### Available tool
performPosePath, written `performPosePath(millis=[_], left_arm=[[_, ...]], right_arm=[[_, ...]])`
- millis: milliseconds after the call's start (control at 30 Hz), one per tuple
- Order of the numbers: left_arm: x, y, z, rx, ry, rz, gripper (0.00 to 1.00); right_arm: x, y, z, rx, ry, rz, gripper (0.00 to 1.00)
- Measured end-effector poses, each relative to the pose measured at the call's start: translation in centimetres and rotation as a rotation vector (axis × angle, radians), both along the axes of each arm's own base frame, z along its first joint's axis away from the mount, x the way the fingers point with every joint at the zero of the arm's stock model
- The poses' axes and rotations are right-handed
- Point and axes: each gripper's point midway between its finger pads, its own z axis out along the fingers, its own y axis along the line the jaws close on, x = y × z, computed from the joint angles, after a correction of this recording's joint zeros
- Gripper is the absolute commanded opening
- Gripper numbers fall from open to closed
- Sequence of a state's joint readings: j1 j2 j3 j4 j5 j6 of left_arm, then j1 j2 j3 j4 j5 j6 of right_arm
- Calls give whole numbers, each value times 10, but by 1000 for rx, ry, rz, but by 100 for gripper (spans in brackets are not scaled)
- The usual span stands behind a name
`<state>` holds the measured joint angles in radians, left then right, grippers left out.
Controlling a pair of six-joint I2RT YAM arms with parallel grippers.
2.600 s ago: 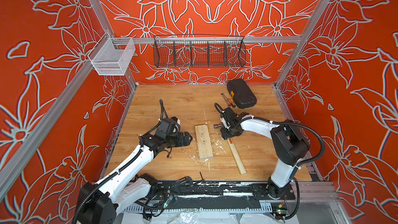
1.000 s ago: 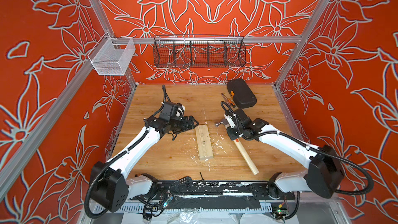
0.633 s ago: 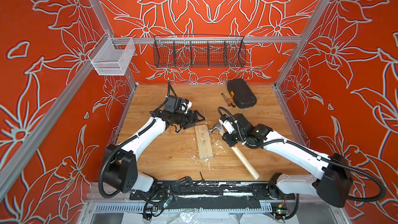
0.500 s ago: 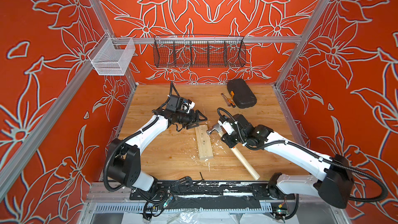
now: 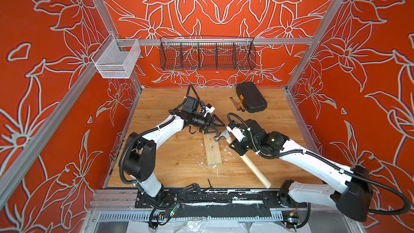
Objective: Use a claw hammer to pull out a nail
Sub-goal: Pick up the hammer at the center of the board.
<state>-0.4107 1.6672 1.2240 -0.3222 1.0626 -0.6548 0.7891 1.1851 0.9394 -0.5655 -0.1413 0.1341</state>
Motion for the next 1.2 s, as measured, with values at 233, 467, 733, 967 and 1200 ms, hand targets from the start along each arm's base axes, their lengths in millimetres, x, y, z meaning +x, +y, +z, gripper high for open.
performPosePath(millis=[233, 467, 733, 967, 1200], left_arm=[[-11, -9, -2, -20, 13, -56, 60], [-18, -12, -5, -32, 23, -86, 56], [-26, -19, -10, -34, 36, -122, 50], [-30, -22, -11, -40, 44, -138, 39], [-31, -24, -14, -35, 67, -137, 26]], right_arm=[[-5, 4, 0, 1, 1, 22, 0], [-4, 4, 4, -5, -12, 31, 0], [-5, 3, 5, -13, -14, 34, 0], [-4, 4, 9, -8, -20, 36, 0], [-4, 4, 10, -8, -22, 38, 0]])
